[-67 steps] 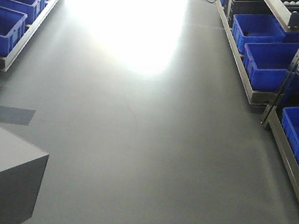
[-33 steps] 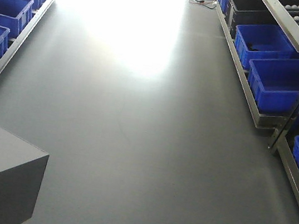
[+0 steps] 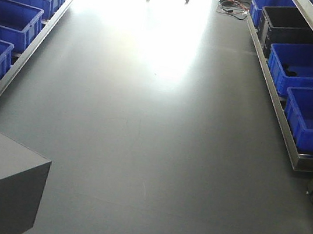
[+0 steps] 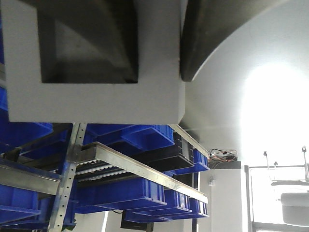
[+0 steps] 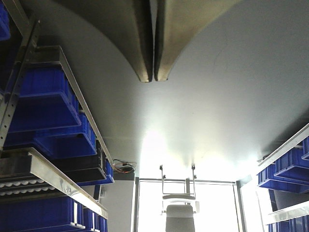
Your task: Sort gray base to blue bin
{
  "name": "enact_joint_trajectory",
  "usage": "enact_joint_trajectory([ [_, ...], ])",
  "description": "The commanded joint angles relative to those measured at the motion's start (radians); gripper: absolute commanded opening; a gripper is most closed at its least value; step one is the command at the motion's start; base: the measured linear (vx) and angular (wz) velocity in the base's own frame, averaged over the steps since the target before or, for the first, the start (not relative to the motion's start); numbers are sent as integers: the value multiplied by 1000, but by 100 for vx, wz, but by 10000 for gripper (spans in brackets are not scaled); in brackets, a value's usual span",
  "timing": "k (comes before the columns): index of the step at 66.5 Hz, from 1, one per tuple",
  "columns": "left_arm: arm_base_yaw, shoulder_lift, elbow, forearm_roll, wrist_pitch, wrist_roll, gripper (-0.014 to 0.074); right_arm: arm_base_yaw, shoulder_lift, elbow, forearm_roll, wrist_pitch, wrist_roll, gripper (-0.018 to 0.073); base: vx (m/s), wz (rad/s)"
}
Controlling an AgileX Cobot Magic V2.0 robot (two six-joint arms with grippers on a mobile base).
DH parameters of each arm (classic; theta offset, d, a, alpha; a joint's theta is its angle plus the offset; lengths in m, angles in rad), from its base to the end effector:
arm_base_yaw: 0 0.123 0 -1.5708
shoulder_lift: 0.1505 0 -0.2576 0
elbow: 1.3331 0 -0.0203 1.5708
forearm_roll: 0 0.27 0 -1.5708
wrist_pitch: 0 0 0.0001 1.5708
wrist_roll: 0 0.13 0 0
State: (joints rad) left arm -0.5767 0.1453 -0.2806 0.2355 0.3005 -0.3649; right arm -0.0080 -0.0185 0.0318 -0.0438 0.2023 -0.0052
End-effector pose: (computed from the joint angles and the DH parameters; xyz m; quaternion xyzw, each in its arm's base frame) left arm 0.1238 -0.0698 0.2683 0.1355 0.7188 -0.2152 0.6471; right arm 0.1413 -0.0023 0.1804 -0.0122 0.7509 -0.0218 0.6600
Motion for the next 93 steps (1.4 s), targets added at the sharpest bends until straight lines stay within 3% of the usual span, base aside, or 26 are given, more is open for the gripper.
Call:
enact_joint_trajectory([
  [1,-5,5,-30,-3,-110,-4,-7,3,-8,5,-9,-76,-7,-5,44,11],
  [43,-5,5,-30,-3,-110,-4,-7,3,-8,5,-9,-76,-7,-5,41,19],
  [93,-5,5,-30,-3,-110,-4,-7,3,-8,5,-9,-75,-7,-5,31,83],
])
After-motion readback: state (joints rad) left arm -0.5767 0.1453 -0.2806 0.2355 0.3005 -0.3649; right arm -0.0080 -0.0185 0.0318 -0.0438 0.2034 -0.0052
